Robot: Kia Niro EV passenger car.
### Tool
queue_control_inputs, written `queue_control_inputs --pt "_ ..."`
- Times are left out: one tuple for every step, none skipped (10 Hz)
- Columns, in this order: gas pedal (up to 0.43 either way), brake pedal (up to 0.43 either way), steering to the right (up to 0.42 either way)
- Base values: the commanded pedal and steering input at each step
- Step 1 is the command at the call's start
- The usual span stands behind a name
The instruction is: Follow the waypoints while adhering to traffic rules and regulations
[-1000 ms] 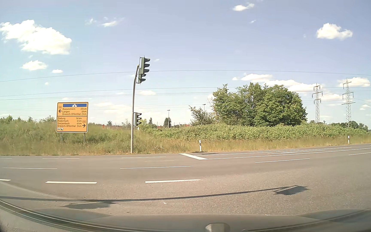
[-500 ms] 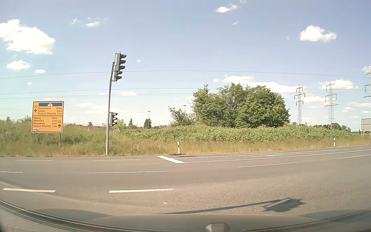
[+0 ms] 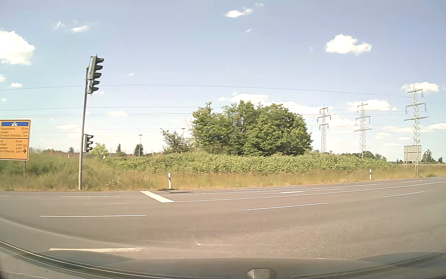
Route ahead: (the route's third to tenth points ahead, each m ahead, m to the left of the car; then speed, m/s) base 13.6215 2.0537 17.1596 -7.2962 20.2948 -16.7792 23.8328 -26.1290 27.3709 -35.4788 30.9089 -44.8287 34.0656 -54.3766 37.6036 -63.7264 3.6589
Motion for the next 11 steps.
queue_control_inputs --pt "0.331 0.037 0.371" --pt "0.331 0.03 0.371" --pt "0.331 0.037 0.371" --pt "0.331 0.037 0.371" --pt "0.331 0.037 0.371" --pt "0.331 0.03 0.372" --pt "0.331 0.037 0.371" --pt "0.331 0.03 0.371" --pt "0.331 0.037 0.371" --pt "0.319 0.03 0.371" --pt "0.319 0.03 0.371"
